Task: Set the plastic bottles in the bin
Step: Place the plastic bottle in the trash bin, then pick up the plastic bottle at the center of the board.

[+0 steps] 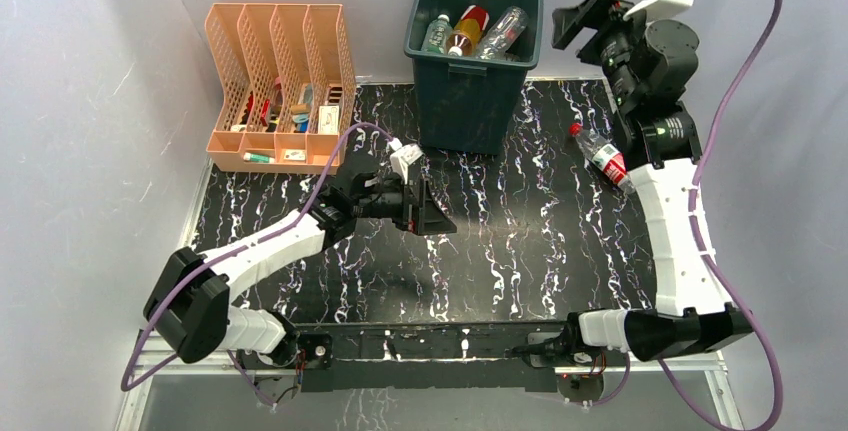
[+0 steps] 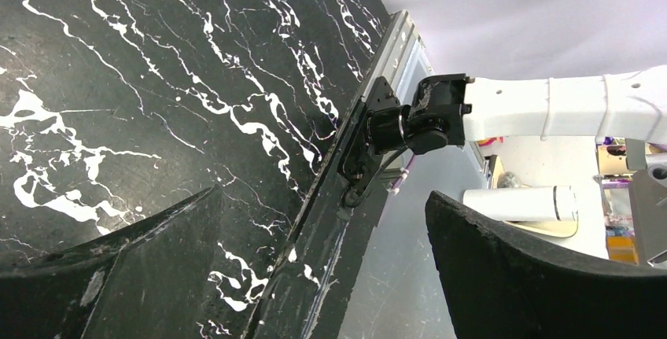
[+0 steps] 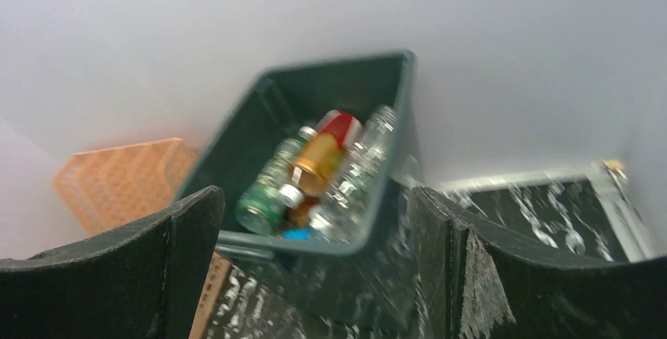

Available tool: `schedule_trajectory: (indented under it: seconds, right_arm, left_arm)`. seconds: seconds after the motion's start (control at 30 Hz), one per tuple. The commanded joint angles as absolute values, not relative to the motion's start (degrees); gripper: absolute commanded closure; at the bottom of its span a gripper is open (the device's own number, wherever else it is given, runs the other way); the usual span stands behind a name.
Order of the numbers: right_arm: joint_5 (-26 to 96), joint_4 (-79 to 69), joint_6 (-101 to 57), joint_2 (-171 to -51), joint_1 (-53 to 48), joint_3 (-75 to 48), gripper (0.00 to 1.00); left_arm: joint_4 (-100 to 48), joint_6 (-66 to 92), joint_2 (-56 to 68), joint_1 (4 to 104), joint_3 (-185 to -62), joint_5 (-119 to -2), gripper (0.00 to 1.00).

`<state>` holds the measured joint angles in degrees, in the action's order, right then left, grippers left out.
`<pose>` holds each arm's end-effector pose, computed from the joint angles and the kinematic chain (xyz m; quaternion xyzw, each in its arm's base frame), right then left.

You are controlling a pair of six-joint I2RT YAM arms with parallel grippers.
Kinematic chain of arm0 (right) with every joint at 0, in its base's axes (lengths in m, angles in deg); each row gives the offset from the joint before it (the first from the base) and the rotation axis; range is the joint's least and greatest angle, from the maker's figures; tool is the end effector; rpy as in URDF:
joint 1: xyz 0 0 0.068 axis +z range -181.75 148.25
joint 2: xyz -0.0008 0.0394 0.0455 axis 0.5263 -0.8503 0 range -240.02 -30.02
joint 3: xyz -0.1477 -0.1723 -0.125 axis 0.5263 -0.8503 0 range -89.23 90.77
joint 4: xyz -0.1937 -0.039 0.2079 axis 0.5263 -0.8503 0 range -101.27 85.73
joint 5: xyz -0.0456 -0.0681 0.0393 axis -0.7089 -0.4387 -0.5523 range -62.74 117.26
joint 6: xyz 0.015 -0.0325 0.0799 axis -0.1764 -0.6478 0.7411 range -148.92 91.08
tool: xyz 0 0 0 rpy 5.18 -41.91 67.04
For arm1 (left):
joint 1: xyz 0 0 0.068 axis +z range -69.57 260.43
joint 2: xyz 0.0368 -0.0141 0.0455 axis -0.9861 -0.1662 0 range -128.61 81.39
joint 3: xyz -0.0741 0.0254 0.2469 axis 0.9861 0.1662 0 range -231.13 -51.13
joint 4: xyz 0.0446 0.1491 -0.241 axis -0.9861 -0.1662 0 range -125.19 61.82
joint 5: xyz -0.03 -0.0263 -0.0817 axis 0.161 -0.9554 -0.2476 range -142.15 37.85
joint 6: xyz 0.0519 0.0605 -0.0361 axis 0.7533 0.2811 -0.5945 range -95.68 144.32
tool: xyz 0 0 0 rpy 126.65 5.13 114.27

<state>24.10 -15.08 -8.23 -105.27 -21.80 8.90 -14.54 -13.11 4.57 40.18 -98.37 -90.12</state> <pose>0.3275 0.0532 0.5478 0.0801 0.6239 0.1886 0.7542 0.2432 -0.2686 0.2375 0.2145 0.7498 -0.5594 0.2806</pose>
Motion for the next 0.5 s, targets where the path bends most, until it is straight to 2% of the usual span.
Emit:
schedule_trajectory:
  seconds: [0.0,0.23,0.47]
  right_arm:
    - [11.50,-23.25,-9.70,-104.71,-22.58,4.27,0.02]
    - [6.63,-30.12,-6.33,-108.98,-28.36,1.85,0.02]
    - [4.97,-28.78,-4.91,-114.38,-34.85,-1.15,0.02]
  left_arm:
    - [-16.78,-12.06,8.05,39.98,-100.12,-90.74,0.02]
    - [-18.48,-12.62,10.38,39.94,-99.29,-90.60,0.02]
    - [-20.97,-12.94,7.93,38.64,-100.17,-91.53,0.02]
